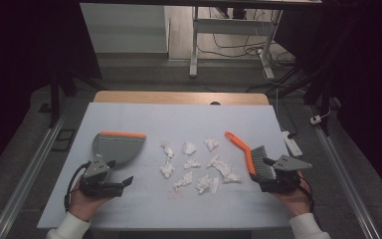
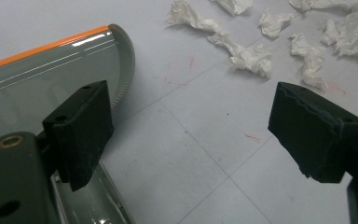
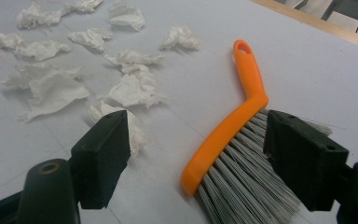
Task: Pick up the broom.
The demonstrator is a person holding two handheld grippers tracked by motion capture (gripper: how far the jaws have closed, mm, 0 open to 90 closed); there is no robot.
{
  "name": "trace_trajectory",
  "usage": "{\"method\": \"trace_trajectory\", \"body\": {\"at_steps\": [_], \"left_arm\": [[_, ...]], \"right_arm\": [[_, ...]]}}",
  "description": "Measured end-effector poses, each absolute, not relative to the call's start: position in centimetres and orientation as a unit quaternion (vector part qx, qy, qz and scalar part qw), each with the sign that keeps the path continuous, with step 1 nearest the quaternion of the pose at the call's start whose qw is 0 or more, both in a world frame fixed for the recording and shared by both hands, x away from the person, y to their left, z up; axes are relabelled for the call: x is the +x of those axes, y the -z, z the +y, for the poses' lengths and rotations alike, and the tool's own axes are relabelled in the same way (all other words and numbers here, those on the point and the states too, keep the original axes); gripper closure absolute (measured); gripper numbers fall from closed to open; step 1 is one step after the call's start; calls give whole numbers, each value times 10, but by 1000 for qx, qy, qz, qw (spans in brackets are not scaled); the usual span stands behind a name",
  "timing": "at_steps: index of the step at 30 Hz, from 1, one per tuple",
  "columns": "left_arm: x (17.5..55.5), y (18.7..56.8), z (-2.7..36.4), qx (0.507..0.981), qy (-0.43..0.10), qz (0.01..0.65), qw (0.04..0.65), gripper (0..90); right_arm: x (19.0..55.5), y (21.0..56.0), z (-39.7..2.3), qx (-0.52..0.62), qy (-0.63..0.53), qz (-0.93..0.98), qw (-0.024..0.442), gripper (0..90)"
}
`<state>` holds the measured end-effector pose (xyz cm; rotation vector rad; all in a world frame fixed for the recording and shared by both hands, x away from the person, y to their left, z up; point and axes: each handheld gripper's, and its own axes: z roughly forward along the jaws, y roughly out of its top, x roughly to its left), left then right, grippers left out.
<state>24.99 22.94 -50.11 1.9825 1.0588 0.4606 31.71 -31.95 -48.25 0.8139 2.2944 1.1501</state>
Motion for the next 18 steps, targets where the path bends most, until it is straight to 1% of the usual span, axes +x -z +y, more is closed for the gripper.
{"method": "trace_trajectory", "body": {"at_steps": [18], "left_arm": [[251,501,226,789,-190,419,407,148]], "right_arm": [[317,482,-318,303,-410,832,220,229]]}}
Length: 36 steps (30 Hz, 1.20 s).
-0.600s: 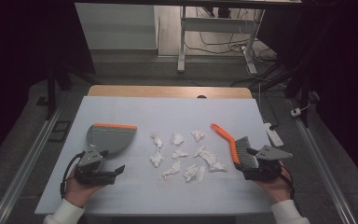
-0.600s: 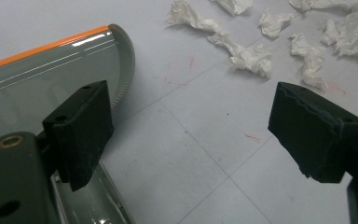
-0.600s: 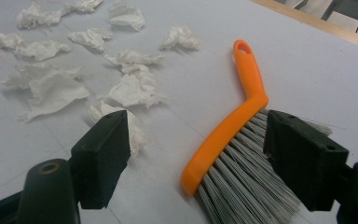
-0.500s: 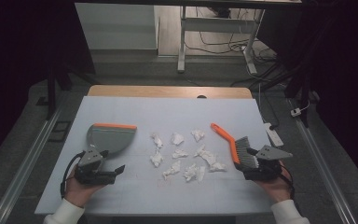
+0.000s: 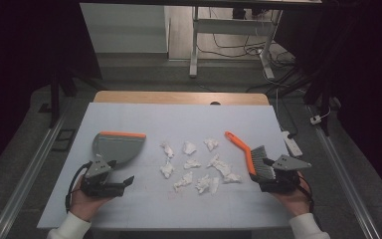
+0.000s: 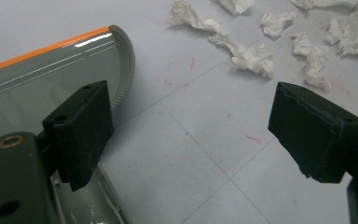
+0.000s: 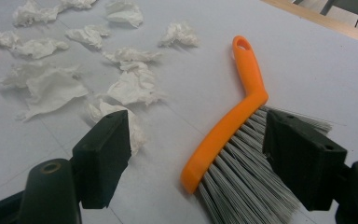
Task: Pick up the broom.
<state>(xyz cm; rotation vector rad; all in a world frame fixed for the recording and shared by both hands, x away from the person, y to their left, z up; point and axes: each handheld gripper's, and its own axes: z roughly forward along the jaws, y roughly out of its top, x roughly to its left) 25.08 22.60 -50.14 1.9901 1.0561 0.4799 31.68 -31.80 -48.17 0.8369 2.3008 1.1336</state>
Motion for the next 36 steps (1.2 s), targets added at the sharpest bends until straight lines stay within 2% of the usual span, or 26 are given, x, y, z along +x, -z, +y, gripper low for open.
{"method": "trace_trajectory", "body": {"at_steps": [21,30,36], "left_arm": [[257,502,226,789,-194,422,403,152],[257,503,226,791,-194,421,399,152],[257,503,225,794,-194,417,398,154]], "right_arm": [[330,467,-306,319,-382,840,214,234],[364,449,-297,360,-351,843,191,237],[403,445,-283,366,-290,869,164,239]]}}
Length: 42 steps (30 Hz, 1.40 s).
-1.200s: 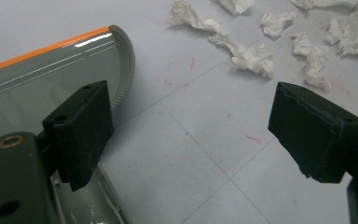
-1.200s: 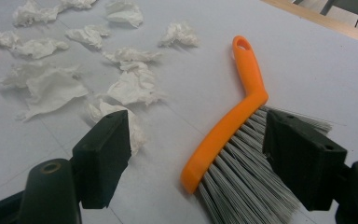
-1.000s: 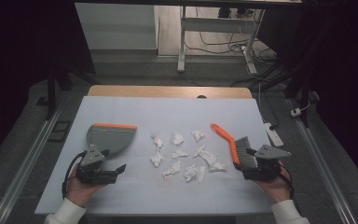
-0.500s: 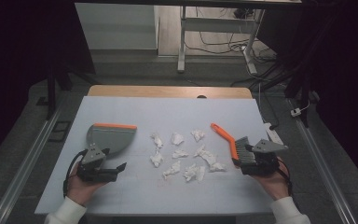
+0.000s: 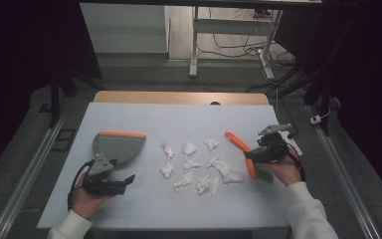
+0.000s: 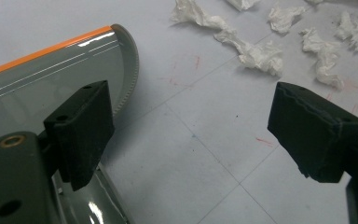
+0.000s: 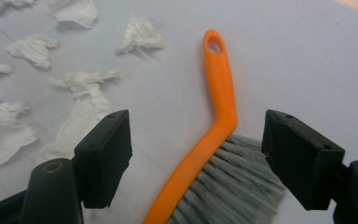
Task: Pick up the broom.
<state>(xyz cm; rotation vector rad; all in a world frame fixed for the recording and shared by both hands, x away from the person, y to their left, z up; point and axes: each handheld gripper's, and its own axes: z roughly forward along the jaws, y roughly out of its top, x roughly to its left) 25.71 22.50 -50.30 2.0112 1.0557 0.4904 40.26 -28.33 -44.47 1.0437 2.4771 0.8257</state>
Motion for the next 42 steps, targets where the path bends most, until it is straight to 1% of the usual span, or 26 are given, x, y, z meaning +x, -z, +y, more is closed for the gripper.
{"method": "trace_trajectory", "body": {"at_steps": [1,3,4,5,7,10,12,15,17,23,25,26,28,29,33,35,36,38,39,42], "left_arm": [[257,503,226,794,-194,417,398,154],[257,503,226,792,-193,418,399,155],[257,503,227,792,-193,418,400,155],[257,503,227,792,-193,418,400,155],[257,503,226,793,-194,417,399,155],[257,503,226,794,-193,416,399,155],[257,503,226,794,-193,416,399,156],[257,503,226,794,-193,416,399,155],[257,503,226,794,-193,416,399,155],[257,503,226,795,-192,416,398,155],[257,503,226,794,-192,417,398,155],[257,503,226,794,-192,417,398,155],[257,503,226,795,-191,417,397,155],[257,503,226,795,-191,417,397,156],[256,503,226,794,-192,416,399,156],[256,503,227,794,-192,416,399,156],[257,503,227,794,-192,416,399,156],[257,503,227,795,-191,416,398,156],[257,503,226,795,-191,416,398,156],[256,503,227,795,-192,416,398,156]], "right_arm": [[403,445,-283,366,-290,869,164,239],[421,442,-280,372,-277,873,152,243],[421,442,-280,372,-277,873,152,243],[432,442,-277,377,-262,877,141,245],[442,444,-275,382,-251,880,130,247],[454,449,-272,387,-239,882,122,262],[460,455,-270,392,-235,883,111,265],[466,461,-269,392,-222,886,106,268],[472,470,-267,394,-205,891,98,282],[478,478,-266,398,-184,894,90,318],[480,479,-265,397,-174,897,85,354],[480,479,-265,397,-174,897,85,354],[481,480,-263,395,-166,900,84,388],[481,480,-263,395,-166,900,84,388],[483,483,-258,393,-148,904,78,437],[483,485,-256,393,-137,906,73,497],[483,485,-256,393,-137,906,73,497],[484,488,-254,393,-121,909,70,541],[484,488,-254,393,-121,909,70,541],[484,489,-253,400,-110,907,73,595]]}}
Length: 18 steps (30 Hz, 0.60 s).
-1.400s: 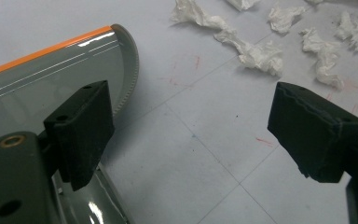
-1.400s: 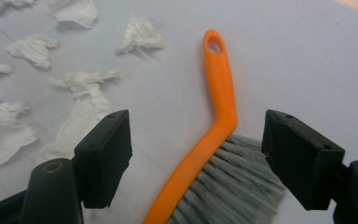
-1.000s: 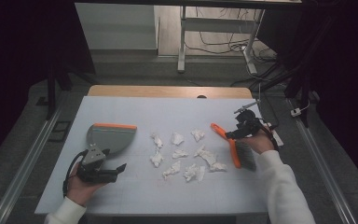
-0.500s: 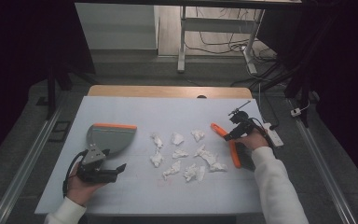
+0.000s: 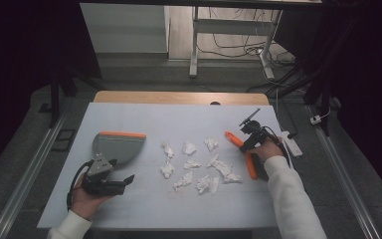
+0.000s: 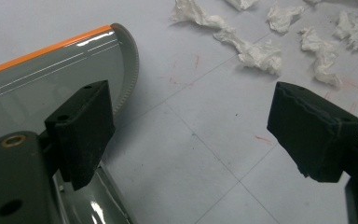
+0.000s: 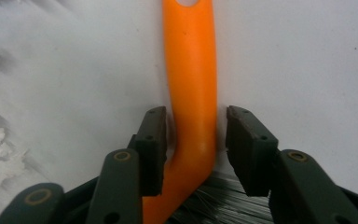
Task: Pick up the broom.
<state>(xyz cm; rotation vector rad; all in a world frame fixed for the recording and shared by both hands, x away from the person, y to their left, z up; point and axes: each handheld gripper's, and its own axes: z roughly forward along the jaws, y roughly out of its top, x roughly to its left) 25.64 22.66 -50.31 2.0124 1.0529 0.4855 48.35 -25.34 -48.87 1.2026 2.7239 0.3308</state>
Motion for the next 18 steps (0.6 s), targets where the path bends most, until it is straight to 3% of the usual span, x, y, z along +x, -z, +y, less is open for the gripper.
{"method": "trace_trajectory", "body": {"at_steps": [6,18], "left_arm": [[256,503,226,795,-193,416,398,156],[256,503,227,794,-193,418,398,158]], "right_arm": [[483,489,-252,419,-105,899,76,694],[476,481,-269,410,-168,894,68,702]]}}
